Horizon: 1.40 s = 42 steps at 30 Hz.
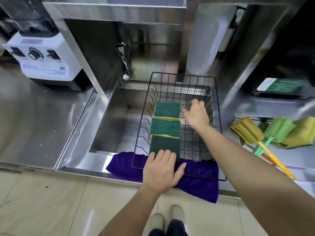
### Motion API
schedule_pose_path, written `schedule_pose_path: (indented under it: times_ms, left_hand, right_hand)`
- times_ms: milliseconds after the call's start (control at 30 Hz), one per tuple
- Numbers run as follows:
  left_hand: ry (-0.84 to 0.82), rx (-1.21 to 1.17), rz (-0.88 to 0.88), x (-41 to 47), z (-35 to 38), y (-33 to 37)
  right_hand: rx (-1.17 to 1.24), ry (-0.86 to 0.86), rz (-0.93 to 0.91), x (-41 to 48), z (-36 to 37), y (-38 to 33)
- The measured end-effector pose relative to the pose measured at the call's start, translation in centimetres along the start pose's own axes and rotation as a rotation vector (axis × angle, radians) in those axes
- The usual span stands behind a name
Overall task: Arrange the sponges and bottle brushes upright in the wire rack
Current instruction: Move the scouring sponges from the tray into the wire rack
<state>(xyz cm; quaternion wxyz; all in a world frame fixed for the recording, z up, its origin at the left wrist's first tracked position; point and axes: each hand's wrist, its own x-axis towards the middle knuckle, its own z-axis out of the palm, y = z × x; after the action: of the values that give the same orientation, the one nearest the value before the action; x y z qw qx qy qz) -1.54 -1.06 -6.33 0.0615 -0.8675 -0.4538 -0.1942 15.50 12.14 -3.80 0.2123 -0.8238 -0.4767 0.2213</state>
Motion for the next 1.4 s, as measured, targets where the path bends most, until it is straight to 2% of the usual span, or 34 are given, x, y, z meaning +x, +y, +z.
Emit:
schedule_pose_path:
  times_ms: [133,267,333,500,600,700,800,933,1000,1133,1200,1300,1400]
  left_hand:
    - [-0.044,0.011,0.021,0.2,-0.4,0.0]
    - [-0.078,0.016,0.019,0.6,-0.7,0.8]
    - [-0.073,0.017,0.051,1.1,-0.7,2.0]
    - [-0.123,-0.013,0.199,2.2,0.0,6.6]
    - [-0.18,-0.004,0.246,2.3,0.4,7.6]
    - [-0.195,-0.002,0.26,2.4,0.6,7.6]
    - [-0.173,0.004,0.275,2.3,0.7,7.6]
    - [-0.108,0.018,0.277,2.2,0.9,7.5]
    - [-0.084,0.016,0.278,2.2,1.0,7.5]
    - [-0.076,0.015,0.282,2.1,1.1,7.4]
    - [-0.072,0.017,0.283,2.1,1.1,7.3]
    - [-0.069,0.015,0.276,2.1,1.2,7.4]
    - [-0.069,0.013,0.268,2.1,1.1,7.4]
  right_hand:
    - [0.029,0.145,-0.05,-1.2,-4.3,2.5]
    - [-0.011,0.398,-0.039,-2.4,-8.7,6.3]
    - [-0.084,0.5,0.031,-2.8,-10.4,8.4]
    - [-0.125,0.707,0.356,-3.9,-14.4,15.2]
    - [-0.095,0.68,0.507,-4.7,-15.5,18.9]
    - [-0.047,0.572,0.607,-4.9,-16.0,21.3]
    - [-0.051,0.415,0.673,-4.8,-16.3,22.8]
    - [0.05,0.326,0.66,-4.0,-16.4,23.7]
    - [0.083,0.365,0.627,-3.8,-16.4,23.8]
    - [0.183,0.624,0.638,-4.1,-16.7,23.5]
    - [0.327,0.69,0.633,-4.1,-17.0,23.2]
    - [0.69,0.7,0.525,-3.9,-17.6,22.3]
    - [0.898,0.633,0.338,-4.0,-18.1,20.4]
